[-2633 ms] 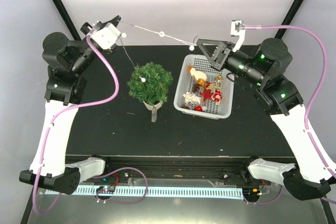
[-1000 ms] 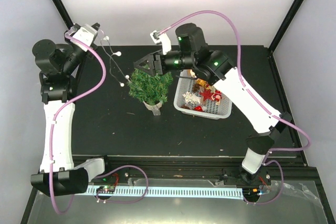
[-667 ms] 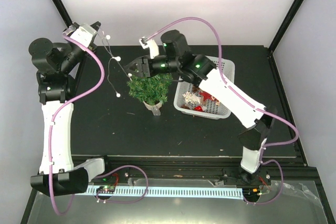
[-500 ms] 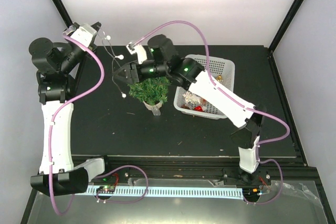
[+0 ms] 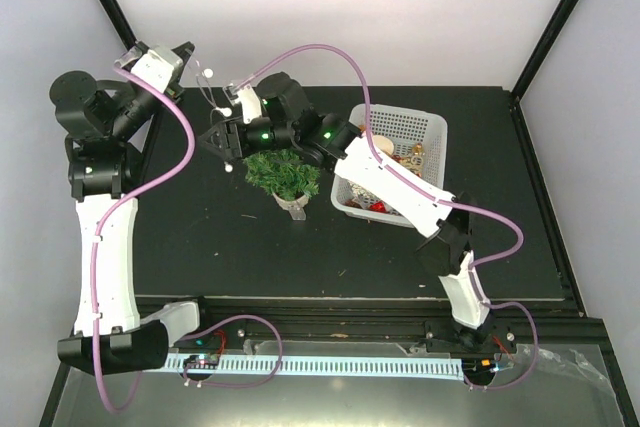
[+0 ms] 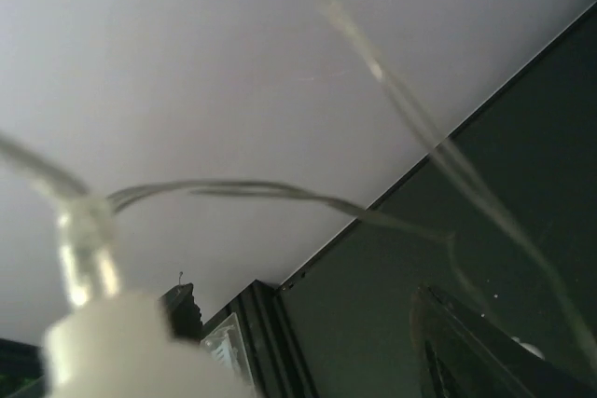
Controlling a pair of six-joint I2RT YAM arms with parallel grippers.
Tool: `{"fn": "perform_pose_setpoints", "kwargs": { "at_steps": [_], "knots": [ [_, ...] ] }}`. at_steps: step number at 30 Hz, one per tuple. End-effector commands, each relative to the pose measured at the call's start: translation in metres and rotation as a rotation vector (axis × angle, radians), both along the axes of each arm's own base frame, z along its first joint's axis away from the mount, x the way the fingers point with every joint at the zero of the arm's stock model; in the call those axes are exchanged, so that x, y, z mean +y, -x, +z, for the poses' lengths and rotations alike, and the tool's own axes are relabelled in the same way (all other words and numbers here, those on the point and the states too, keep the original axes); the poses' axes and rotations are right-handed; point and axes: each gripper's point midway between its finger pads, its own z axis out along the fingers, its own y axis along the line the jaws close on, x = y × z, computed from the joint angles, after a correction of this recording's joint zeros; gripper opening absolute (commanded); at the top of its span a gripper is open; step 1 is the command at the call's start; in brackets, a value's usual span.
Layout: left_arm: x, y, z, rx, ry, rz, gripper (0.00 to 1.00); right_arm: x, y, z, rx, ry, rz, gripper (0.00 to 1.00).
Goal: Decorate the small christmas tree
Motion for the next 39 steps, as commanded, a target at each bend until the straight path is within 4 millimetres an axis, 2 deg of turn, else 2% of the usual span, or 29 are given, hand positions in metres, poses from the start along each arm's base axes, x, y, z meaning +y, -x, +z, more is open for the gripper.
{"fn": "perform_pose_setpoints", "kwargs": {
  "at_steps": [1,6,13,20,24,25,26,27,28,29,32,36,39],
  "knots": [
    [-0.007,0.022,0.021,-0.040,-0.002,-0.031,0.02,0.002,-0.013,0.012,-0.036,-0.026,-0.057,0.63],
    [-0.010,0.026,0.021,-0.034,-0.004,-0.043,0.01,0.003,-0.019,0.000,-0.029,-0.003,-0.078,0.64],
    [-0.016,0.032,0.022,-0.018,0.000,-0.076,0.02,0.015,-0.022,-0.001,-0.011,-0.040,-0.065,0.64],
    [-0.019,0.032,0.025,-0.007,0.029,-0.101,0.02,0.023,-0.022,0.000,0.007,-0.075,-0.041,0.39],
    [-0.016,0.028,0.024,-0.004,0.039,-0.086,0.02,0.020,-0.019,0.004,-0.005,-0.073,-0.036,0.12],
    [-0.015,0.026,0.022,-0.005,0.039,-0.074,0.02,0.017,-0.017,0.003,-0.005,-0.058,-0.038,0.03],
    [-0.014,0.024,0.021,-0.008,0.037,-0.066,0.02,0.013,-0.015,0.004,-0.010,-0.050,-0.038,0.01],
    [-0.011,0.021,0.021,-0.010,0.038,-0.048,0.02,0.007,-0.011,0.010,-0.018,-0.050,-0.035,0.01],
    [-0.008,0.018,0.019,-0.011,0.039,-0.034,0.01,0.003,-0.008,0.005,-0.017,-0.034,-0.034,0.01],
    [-0.007,0.015,0.017,-0.010,0.037,-0.024,0.02,-0.006,-0.003,0.013,-0.030,-0.043,-0.034,0.01],
    [-0.003,0.006,0.011,0.001,0.035,-0.001,0.02,-0.028,0.009,0.022,-0.056,-0.038,-0.043,0.01],
    [0.004,-0.005,0.001,0.023,0.054,0.036,0.01,-0.058,0.023,0.045,-0.113,-0.028,-0.056,0.01],
    [0.005,-0.004,0.000,0.031,0.066,0.035,0.01,-0.083,0.027,0.062,-0.148,-0.013,-0.087,0.01]
  ]
}}
